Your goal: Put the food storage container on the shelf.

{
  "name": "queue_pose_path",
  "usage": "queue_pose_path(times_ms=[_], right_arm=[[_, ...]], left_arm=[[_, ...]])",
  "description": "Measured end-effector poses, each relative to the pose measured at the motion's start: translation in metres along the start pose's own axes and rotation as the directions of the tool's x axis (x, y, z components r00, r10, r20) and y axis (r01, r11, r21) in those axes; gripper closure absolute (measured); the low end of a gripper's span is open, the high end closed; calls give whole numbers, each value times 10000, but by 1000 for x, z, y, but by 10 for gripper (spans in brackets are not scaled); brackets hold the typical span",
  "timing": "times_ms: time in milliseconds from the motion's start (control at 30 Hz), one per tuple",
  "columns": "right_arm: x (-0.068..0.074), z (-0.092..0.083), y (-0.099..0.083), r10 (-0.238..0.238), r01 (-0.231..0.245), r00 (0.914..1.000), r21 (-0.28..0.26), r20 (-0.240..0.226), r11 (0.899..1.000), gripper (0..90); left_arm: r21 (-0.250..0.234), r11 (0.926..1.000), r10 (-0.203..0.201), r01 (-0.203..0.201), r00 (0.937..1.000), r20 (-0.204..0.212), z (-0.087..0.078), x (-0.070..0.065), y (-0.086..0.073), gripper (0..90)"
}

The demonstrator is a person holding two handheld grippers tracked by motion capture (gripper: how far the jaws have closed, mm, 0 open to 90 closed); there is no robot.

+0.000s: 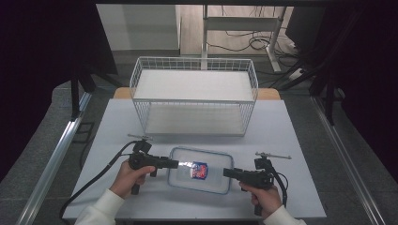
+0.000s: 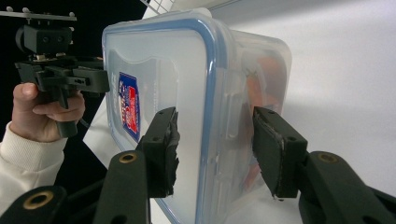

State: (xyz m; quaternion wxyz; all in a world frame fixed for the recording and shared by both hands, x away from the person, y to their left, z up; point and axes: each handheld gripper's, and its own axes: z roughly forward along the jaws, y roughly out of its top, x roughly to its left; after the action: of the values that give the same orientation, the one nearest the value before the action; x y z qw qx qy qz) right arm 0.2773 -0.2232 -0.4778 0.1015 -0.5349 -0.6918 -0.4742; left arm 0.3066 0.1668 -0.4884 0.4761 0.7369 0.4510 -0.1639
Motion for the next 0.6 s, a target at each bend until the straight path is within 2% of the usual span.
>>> queue_pose_path(times_ms=[233,267,600], right_arm=[[1,-2,3,-172,171,9998,-128,-38,9998,514],[2,-2,4,-340,340,9994,-165,-5,9993,515],[3,1,12,-729,725,9972,-244,-142,9971,514]], left_arm=[[-92,9999,119,-121,9998,-134,-1,-4,3,467],[-68,9999,145,-147,9998,-167,-1,-4,3,466],[-323,9991,273,-283,9992,-306,-7,-6,6,468]])
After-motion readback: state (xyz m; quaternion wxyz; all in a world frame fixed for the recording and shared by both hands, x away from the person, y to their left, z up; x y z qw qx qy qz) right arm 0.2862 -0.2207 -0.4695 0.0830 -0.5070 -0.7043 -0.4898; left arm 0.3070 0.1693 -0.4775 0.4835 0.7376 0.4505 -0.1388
